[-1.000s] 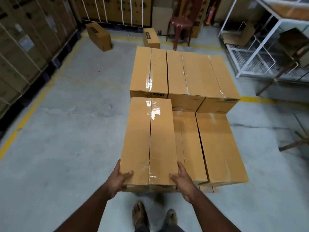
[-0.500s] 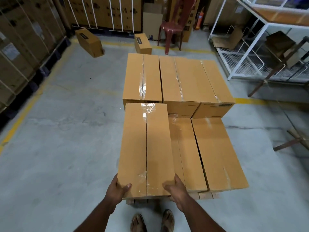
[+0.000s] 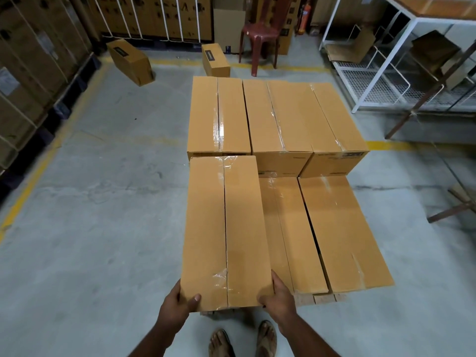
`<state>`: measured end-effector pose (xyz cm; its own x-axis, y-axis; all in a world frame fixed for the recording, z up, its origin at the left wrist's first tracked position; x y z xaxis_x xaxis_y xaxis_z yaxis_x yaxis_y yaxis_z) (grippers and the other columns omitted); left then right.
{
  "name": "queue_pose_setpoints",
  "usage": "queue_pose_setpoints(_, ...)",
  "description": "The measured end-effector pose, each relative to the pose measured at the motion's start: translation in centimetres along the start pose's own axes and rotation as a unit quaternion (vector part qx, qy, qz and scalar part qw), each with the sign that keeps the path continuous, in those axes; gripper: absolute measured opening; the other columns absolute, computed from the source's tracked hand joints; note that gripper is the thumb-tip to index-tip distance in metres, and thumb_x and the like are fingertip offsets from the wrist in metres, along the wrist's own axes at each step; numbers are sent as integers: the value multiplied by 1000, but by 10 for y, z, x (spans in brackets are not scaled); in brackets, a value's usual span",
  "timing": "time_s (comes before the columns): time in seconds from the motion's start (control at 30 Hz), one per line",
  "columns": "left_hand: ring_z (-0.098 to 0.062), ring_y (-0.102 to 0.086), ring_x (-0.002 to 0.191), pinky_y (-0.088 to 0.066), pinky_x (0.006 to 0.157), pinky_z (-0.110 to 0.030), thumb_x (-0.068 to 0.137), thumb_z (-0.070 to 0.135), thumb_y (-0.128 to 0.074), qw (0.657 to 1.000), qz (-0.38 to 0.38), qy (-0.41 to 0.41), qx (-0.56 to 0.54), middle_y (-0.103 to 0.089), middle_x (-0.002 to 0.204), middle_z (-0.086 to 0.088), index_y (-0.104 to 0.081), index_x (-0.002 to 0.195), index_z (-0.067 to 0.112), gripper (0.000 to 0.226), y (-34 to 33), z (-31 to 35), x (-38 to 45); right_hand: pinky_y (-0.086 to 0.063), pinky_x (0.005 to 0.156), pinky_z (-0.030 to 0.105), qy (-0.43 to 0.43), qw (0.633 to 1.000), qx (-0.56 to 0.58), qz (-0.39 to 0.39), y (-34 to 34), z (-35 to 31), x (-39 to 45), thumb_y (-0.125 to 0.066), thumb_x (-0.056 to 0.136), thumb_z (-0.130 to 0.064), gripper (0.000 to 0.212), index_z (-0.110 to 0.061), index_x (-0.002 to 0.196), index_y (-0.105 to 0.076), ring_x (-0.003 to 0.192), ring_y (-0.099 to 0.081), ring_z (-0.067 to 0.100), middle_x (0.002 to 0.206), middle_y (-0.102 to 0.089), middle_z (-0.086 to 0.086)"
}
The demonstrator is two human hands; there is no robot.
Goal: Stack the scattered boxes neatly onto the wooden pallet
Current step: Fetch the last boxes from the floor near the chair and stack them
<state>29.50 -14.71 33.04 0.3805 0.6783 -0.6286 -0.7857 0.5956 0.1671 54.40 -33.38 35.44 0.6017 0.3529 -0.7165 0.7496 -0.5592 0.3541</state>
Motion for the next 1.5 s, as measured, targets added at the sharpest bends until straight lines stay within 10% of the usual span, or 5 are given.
queue_pose_setpoints(1.07,-34,-64,114,-54,98,-53,95,19,-74,998,22,27,50,-67,127,-8,-55,142,13,51,21,3,5,-40,104,22,46,997,-58,-11,-16,-17,-4,-72,96,-6,88,-21,166,-21,142,-47,26,162,-44,5)
queue_pose_setpoints(1.27,-32,-58,131,-45,112,-43,98,34,-70,986,63,7,151,-59,145,-14,-53,146,5,59,50,20,-16,-51,106,43,212,953,-181,120,-10,-50,-45,-65,97,-17,61,-28,154,-46,132,-53,24,145,-59,-1)
queue_pose_setpoints(1.5,-27,-65,119,-47,102,-32,96,15,-72,990,123,-13,62,-72,123,-11,-70,124,6,30,137,28,-24,-47,107,38,352,918,-175,57,-103,-134,-78,-62,97,-14,38,-26,133,-67,124,-55,21,124,-66,-10)
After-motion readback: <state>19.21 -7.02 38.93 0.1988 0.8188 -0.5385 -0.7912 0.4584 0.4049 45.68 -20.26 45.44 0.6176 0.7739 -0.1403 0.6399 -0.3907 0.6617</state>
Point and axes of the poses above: each hand's wrist, its own x-axis towards the middle knuckle, its own y-axis out of the back of the hand, z = x × y, the point moved 8 cm from there along x, towards the middle knuckle
